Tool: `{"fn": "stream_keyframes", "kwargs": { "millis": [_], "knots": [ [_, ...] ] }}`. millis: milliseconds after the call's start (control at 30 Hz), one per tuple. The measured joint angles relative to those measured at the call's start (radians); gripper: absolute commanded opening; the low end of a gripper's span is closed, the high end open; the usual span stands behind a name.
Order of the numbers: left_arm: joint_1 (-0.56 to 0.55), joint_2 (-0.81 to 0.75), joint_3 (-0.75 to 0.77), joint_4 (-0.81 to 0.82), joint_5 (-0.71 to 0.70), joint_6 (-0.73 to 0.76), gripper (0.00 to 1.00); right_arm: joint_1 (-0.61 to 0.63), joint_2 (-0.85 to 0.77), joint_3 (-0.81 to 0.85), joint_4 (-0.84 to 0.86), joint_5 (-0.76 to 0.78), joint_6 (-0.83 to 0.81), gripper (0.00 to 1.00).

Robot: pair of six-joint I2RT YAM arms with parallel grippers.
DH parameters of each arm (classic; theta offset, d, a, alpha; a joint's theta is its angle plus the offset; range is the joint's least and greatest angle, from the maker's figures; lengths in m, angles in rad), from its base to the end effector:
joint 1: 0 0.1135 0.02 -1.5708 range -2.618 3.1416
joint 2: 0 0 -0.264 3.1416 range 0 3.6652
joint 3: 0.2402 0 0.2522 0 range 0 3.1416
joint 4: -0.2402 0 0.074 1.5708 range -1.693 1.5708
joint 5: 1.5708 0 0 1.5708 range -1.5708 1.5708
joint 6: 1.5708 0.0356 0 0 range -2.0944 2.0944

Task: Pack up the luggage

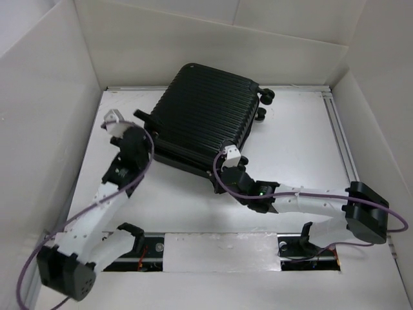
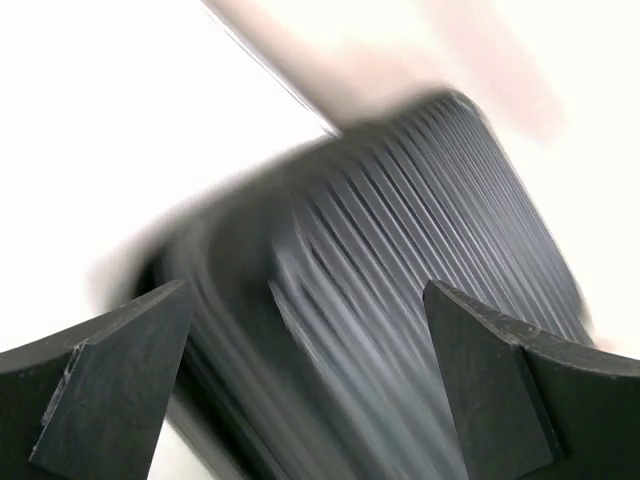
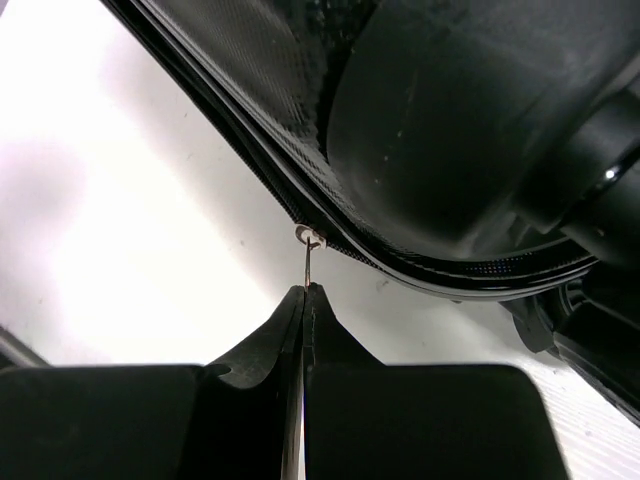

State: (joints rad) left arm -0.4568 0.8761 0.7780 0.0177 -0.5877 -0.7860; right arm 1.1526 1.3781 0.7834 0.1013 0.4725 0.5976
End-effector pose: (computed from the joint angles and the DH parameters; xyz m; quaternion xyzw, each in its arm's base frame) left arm 0.1917 -0.0722 0.3437 -0.3090 0.6618 -0.2048 0.6516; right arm 0.1363 0.2667 0.2350 -0.1131 0.8355 0.2541 0.4739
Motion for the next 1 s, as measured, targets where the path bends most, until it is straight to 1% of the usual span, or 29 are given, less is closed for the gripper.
{"fn": "stream_keyframes", "kwargs": {
  "millis": [33, 67, 100, 167, 200, 233, 300, 333, 400, 467, 500, 567, 600, 633, 700, 800, 833, 867, 933, 1000],
  "knots": [
    [0.083, 0.055, 0.037, -0.001, 0.049, 0.008, 0.93, -0.003, -0.012, -0.008, -0.001, -0.009, -0.003, 0.00],
    [0.180, 0.108, 0.075, 0.001, 0.122, 0.015, 0.85, -0.006, -0.026, -0.021, -0.001, -0.020, -0.005, 0.00],
    [0.292, 0.171, 0.114, 0.006, 0.226, 0.021, 0.85, -0.009, -0.042, -0.035, 0.000, -0.031, -0.006, 0.00],
    [0.494, 0.309, 0.236, -0.005, 0.384, 0.045, 0.83, -0.011, -0.058, -0.051, 0.002, -0.042, -0.007, 0.00],
    [0.567, 0.395, 0.308, -0.008, 0.439, 0.061, 0.80, -0.013, -0.069, -0.060, 0.003, -0.048, -0.009, 0.00],
    [0.614, 0.462, 0.365, -0.002, 0.480, 0.074, 0.76, -0.013, -0.079, -0.069, 0.003, -0.052, -0.011, 0.00],
    [0.666, 0.606, 0.500, -0.045, 0.591, 0.124, 0.66, -0.014, -0.101, -0.089, 0.004, -0.057, -0.016, 0.00],
    [0.671, 0.676, 0.559, -0.057, 0.645, 0.143, 0.54, -0.014, -0.116, -0.100, 0.004, -0.062, -0.018, 0.00],
    [0.663, 0.787, 0.633, -0.057, 0.763, 0.168, 0.41, -0.014, -0.138, -0.117, 0.002, -0.067, -0.018, 0.00],
    [0.629, 0.842, 0.600, -0.027, 0.848, 0.168, 0.33, -0.014, -0.159, -0.130, 0.000, -0.072, -0.018, 0.00],
    [0.608, 0.844, 0.542, 0.005, 0.875, 0.163, 0.28, -0.014, -0.170, -0.136, -0.005, -0.072, -0.018, 0.00],
    [0.552, 0.820, 0.373, 0.068, 0.922, 0.129, 0.22, -0.014, -0.206, -0.158, -0.013, -0.072, -0.018, 0.00],
    [0.527, 0.807, 0.293, 0.091, 0.940, 0.109, 0.20, -0.014, -0.225, -0.167, -0.023, -0.072, -0.017, 0.00],
    [0.504, 0.790, 0.210, 0.144, 0.925, 0.089, 0.17, -0.014, -0.244, -0.175, -0.037, -0.071, -0.018, 0.00],
    [0.502, 0.725, 0.073, 0.258, 0.946, 0.027, 0.14, -0.015, -0.279, -0.184, -0.076, -0.066, -0.017, 0.00],
    [0.466, 0.592, -0.089, 0.370, 0.908, -0.019, 0.09, -0.015, -0.303, -0.186, -0.111, -0.069, -0.015, 0.00],
    [0.446, 0.557, -0.130, 0.394, 0.877, -0.032, 0.09, -0.014, -0.304, -0.186, -0.116, -0.076, -0.013, 0.00],
    [0.416, 0.524, -0.169, 0.420, 0.839, -0.044, 0.07, -0.014, -0.305, -0.186, -0.119, -0.084, -0.010, 0.00],
    [0.327, 0.453, -0.238, 0.442, 0.739, -0.076, 0.07, -0.014, -0.303, -0.186, -0.121, -0.101, 0.002, 0.00],
    [0.195, 0.372, -0.302, 0.441, 0.629, -0.113, 0.06, -0.014, -0.289, -0.185, -0.116, -0.126, 0.013, 0.00]
  ]
}}
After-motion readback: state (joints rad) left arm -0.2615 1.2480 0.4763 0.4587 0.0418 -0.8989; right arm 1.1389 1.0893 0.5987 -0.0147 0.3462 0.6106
